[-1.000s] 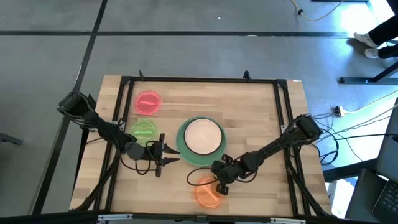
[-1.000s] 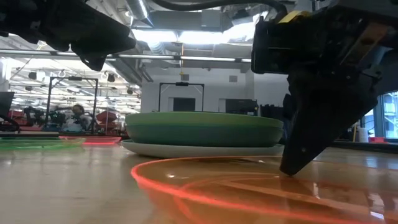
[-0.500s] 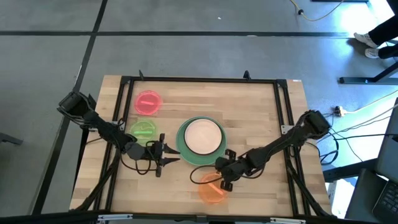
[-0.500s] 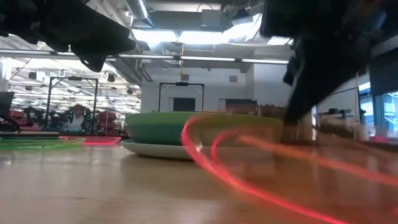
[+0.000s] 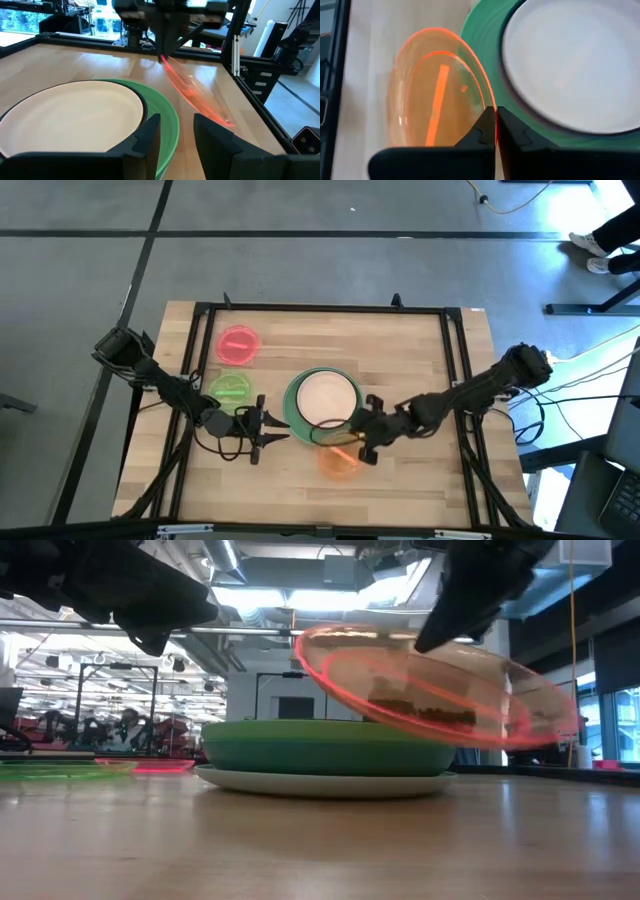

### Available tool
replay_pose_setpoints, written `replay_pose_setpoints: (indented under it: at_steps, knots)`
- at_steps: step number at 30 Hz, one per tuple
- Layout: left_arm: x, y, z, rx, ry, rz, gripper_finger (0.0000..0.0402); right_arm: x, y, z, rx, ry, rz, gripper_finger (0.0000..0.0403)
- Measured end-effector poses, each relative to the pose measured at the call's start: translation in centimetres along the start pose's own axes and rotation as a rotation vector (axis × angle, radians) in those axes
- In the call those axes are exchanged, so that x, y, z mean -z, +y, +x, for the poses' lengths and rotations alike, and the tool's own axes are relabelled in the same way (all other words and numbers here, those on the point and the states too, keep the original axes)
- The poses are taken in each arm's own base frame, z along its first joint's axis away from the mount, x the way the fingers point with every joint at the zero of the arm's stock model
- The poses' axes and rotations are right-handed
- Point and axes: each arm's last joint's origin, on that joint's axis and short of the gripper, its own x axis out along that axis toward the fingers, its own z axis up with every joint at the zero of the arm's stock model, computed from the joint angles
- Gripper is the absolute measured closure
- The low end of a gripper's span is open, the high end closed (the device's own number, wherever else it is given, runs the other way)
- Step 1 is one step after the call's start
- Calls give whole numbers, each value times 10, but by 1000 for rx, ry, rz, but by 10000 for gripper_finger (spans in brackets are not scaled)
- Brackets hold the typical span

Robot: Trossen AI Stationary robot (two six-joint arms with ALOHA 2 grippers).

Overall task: Stack plastic plates
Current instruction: Stack the orange plate on top of the white plate

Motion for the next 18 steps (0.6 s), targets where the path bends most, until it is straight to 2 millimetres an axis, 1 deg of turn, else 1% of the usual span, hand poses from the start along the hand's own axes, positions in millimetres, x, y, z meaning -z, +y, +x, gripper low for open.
replay_pose_setpoints:
  at_steps: [5,11,18]
  knots:
    - [0,0,0,0,0,0,292,-15,-24,-5,41,-43,8,402]
    - [0,0,0,0,0,0,292,-31,-58,-3,110,-72,21,402]
    - [0,0,0,0,0,0,292,-44,-98,-1,197,-93,69,402]
